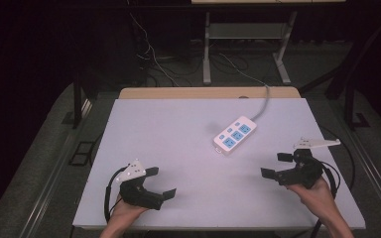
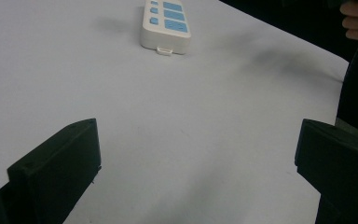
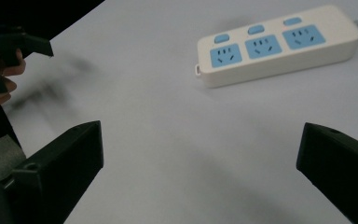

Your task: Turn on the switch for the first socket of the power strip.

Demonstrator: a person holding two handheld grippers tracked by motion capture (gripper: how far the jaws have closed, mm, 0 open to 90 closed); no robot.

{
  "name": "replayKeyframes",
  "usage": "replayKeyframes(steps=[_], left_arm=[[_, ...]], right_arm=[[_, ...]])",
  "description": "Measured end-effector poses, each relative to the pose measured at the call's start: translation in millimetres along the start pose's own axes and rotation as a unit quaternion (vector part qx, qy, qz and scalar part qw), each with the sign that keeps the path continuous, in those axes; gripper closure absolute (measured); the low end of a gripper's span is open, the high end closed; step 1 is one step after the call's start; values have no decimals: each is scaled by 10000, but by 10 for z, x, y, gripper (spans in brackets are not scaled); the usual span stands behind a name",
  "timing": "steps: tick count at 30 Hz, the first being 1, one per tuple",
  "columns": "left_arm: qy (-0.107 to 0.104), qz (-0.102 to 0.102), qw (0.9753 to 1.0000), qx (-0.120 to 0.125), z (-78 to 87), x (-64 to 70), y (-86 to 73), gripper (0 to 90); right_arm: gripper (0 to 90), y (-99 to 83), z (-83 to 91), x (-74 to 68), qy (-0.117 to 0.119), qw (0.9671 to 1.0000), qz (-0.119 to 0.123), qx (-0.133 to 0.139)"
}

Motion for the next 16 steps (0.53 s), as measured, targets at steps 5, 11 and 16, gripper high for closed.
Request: replayKeyframes(steps=[5, 11, 16], left_arm=[[12, 0, 10000, -7, -2, -4, -2, 0], [12, -5, 10000, -34, -11, -5, -5, 0], [39, 21, 10000, -26, -6, -20, -6, 0]], right_arm=[[1, -204, 32, -20, 33, 10000, -55, 32], [2, -389, 32, -102, 18, 10000, 50, 57], [2, -518, -11, -102, 0, 10000, 3, 51]])
Point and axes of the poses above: each handheld gripper's, and its own axes: z roughly backward along the jaws, y roughly out of its top, x roughly to its right, the point moved 3 cm from there along -z, roughly forward along the jaws, and after that the axes turned 14 degrees about -y, right-handed, at the moved point
